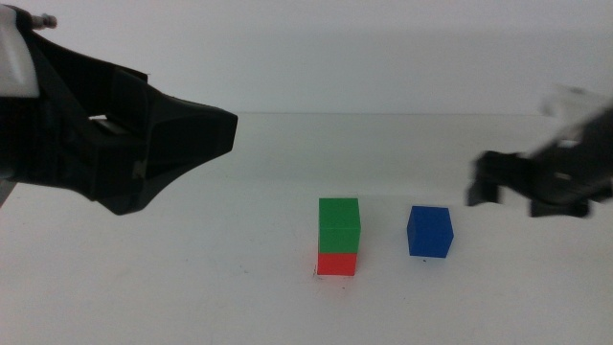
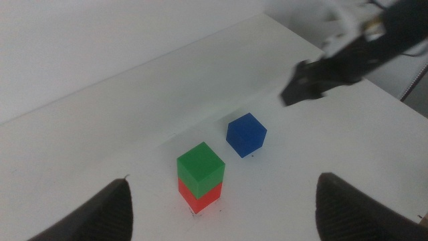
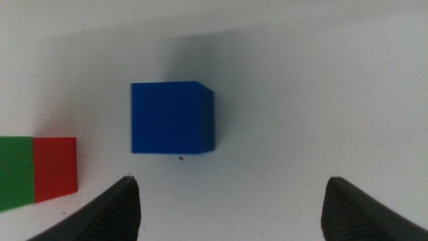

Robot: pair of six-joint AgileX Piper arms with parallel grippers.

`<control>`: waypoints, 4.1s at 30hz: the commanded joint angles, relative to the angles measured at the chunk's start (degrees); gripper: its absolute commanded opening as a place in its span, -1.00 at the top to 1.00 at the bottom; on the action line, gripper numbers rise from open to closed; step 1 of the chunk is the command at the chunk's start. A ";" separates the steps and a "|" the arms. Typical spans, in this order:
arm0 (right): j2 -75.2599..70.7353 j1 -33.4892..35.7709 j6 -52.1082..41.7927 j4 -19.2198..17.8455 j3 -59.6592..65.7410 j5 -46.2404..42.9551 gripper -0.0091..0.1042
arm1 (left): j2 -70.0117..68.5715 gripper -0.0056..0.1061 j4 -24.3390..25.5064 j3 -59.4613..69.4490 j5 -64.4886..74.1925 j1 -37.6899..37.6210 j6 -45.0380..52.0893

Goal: Stack red cubes first, then green, then blue cubes in a specific spot.

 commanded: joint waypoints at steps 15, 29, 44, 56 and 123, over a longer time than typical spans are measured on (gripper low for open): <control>26.76 10.61 13.93 -10.79 -17.42 3.40 -0.77 | -0.16 -0.78 0.00 0.14 -0.97 -0.06 0.17; 16.53 13.06 17.34 -11.46 -22.19 14.60 0.82 | -0.16 -0.78 0.00 0.14 -1.19 -0.06 0.17; 23.07 30.54 28.26 -15.28 -40.74 26.34 0.78 | -0.16 -0.78 0.00 0.14 -1.40 -0.06 0.17; 25.99 30.54 28.93 -17.14 -40.74 26.05 0.77 | -0.16 -0.78 0.00 0.14 -3.07 -0.06 0.17; -37.62 -6.70 -16.46 1.59 8.40 -6.34 -0.80 | -3.61 -0.78 3.52 6.82 -10.22 6.80 0.17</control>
